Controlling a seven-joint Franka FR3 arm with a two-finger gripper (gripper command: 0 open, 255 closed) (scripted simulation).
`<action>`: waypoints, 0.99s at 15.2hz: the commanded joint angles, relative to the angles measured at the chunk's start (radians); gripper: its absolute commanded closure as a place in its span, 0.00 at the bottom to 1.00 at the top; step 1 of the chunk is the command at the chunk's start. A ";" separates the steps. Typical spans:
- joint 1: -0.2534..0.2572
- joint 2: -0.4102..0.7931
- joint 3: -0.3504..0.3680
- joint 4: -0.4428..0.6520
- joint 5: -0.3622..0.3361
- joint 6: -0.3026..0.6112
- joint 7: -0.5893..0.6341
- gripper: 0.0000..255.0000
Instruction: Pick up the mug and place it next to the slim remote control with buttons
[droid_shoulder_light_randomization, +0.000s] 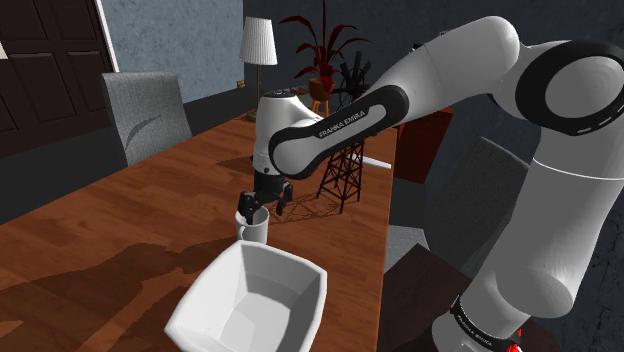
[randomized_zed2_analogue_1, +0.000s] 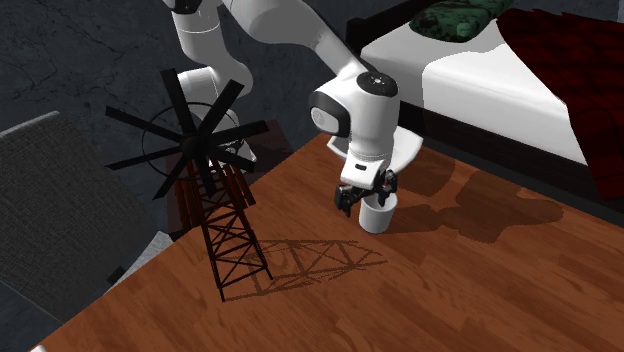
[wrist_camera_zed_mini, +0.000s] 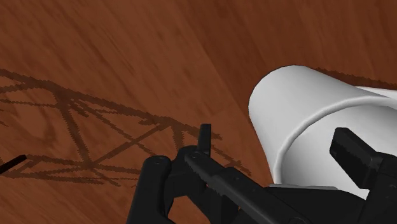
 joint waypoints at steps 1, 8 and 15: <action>0.000 0.000 0.000 -0.001 0.000 0.001 0.000 0.00; 0.000 0.000 0.000 -0.001 0.000 0.001 0.000 1.00; -0.001 -0.007 0.001 0.004 0.003 -0.011 -0.002 1.00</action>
